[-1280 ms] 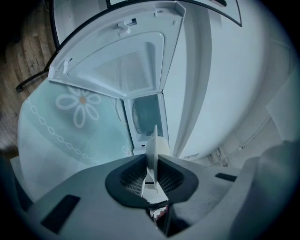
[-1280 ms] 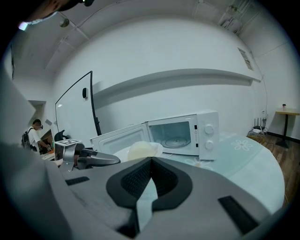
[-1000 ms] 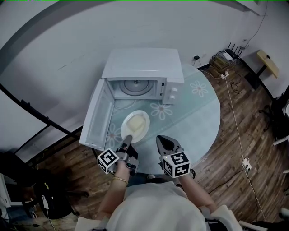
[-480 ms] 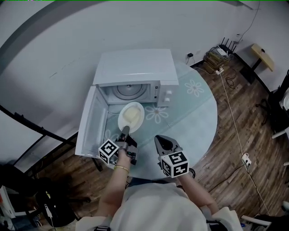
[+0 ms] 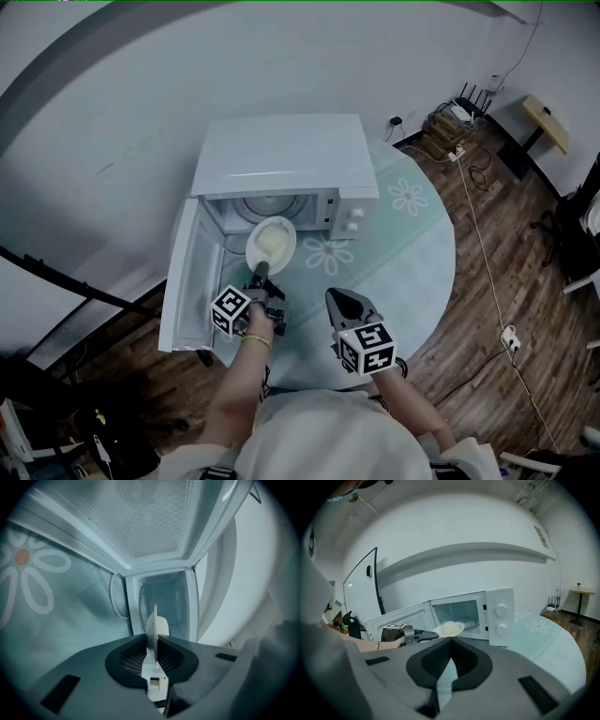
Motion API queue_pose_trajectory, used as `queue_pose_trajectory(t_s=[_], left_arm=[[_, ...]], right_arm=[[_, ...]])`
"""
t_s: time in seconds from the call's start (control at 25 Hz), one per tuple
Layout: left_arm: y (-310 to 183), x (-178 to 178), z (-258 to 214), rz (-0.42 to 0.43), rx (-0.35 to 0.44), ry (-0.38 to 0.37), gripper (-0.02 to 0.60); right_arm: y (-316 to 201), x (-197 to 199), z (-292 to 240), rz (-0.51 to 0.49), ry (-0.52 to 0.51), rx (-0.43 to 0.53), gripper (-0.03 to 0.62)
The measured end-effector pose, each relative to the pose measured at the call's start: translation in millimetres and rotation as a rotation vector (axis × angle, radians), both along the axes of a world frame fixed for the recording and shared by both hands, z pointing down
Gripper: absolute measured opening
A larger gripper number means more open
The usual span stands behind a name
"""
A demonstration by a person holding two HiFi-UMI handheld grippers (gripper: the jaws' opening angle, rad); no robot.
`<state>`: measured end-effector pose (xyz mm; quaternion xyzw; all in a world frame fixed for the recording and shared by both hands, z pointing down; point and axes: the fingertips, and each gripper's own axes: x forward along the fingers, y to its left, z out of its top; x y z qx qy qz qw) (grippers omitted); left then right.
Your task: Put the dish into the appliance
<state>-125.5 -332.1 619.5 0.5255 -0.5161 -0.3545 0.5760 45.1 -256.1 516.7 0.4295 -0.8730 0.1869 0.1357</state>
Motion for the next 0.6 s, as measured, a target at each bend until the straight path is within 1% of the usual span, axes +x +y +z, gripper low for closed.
queue_pose_trajectory(t_s=[0.24,0.48,0.6], left_arm=[[-22.6,-12.6,15.6,-0.033,-0.024,0.025,0.049],[-39.7,-17.1,29.7,-0.054,-0.043,0.046,0.049],[-48.3,-20.3,35.3,-0.066,-0.041,0.053,0.049]], right_arm=[[-14.6,-5.7,6.0,0.003,0.012,-0.017,0.005],[-22.9,-6.1,15.8,0.016,0.023,-0.038,0.005],[-24.5,-7.6,21.3,0.017,0.029,-0.05,0.005]])
